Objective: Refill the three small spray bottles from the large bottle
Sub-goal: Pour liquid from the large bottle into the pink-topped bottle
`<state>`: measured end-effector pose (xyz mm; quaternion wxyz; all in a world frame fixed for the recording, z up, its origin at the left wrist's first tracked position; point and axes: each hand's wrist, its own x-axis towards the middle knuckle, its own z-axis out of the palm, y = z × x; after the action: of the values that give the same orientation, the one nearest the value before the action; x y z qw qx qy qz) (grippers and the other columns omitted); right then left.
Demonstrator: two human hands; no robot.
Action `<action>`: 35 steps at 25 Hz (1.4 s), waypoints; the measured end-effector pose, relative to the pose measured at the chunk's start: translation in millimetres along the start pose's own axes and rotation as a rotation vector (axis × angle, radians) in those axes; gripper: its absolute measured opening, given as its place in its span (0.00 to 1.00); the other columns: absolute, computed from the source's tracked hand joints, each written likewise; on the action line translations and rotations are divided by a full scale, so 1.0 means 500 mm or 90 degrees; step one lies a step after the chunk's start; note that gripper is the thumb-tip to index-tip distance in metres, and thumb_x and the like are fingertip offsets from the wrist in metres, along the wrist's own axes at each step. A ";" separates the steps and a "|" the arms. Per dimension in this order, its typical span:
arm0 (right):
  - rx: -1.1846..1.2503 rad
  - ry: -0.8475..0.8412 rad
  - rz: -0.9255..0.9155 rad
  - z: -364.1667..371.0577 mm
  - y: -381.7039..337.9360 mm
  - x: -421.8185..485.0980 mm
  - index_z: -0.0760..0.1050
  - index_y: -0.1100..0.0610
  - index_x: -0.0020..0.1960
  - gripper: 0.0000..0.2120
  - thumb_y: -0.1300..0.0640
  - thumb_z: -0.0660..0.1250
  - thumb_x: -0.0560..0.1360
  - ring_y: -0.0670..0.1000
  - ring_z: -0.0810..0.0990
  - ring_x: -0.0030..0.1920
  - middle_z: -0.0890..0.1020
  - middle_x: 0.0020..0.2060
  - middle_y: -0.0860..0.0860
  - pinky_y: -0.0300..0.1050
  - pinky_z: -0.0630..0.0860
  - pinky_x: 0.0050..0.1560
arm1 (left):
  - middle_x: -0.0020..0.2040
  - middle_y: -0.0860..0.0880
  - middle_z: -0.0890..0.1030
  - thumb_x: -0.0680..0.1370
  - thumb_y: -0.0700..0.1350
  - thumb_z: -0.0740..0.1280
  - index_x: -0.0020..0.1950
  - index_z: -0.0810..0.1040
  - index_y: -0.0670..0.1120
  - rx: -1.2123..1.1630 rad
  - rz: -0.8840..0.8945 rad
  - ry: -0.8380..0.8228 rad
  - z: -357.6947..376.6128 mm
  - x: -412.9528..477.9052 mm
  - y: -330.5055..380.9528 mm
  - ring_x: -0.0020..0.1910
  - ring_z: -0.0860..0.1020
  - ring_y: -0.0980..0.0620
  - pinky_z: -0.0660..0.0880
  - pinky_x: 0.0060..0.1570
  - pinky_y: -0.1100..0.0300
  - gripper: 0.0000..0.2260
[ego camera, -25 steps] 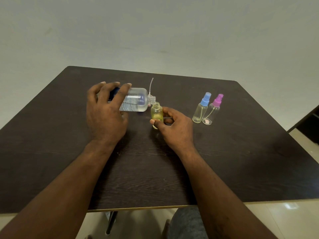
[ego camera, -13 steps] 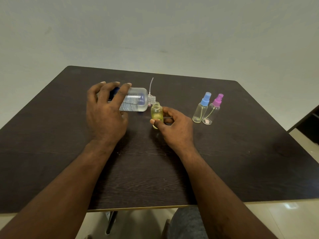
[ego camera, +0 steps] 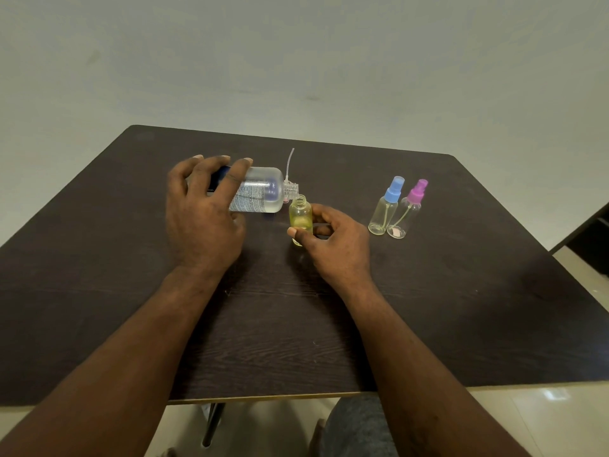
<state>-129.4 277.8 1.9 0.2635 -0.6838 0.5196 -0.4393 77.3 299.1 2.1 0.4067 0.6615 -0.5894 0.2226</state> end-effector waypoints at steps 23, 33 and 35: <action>0.010 -0.001 0.000 -0.001 -0.002 -0.001 0.84 0.46 0.63 0.20 0.50 0.81 0.73 0.38 0.84 0.51 0.86 0.50 0.38 0.42 0.84 0.55 | 0.69 0.51 0.76 0.70 0.37 0.73 0.75 0.75 0.55 -0.042 -0.022 -0.013 0.008 -0.004 0.002 0.69 0.69 0.40 0.79 0.54 0.47 0.34; 0.017 -0.010 -0.013 -0.001 0.000 -0.001 0.83 0.46 0.65 0.21 0.50 0.81 0.73 0.36 0.84 0.51 0.85 0.50 0.36 0.33 0.81 0.53 | 0.69 0.50 0.76 0.71 0.37 0.73 0.75 0.75 0.55 -0.038 -0.012 -0.002 0.006 -0.004 0.006 0.70 0.68 0.40 0.79 0.53 0.47 0.34; 0.017 -0.012 -0.013 -0.002 0.000 -0.001 0.83 0.46 0.65 0.21 0.51 0.81 0.73 0.35 0.84 0.50 0.83 0.47 0.34 0.30 0.79 0.52 | 0.70 0.50 0.76 0.71 0.37 0.73 0.76 0.75 0.55 -0.036 -0.008 -0.003 0.006 -0.004 0.007 0.70 0.68 0.40 0.79 0.54 0.46 0.34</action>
<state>-130.4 278.4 2.4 0.2729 -0.6896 0.5038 -0.4429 73.2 298.0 -0.2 0.4253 0.6538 -0.5924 0.2020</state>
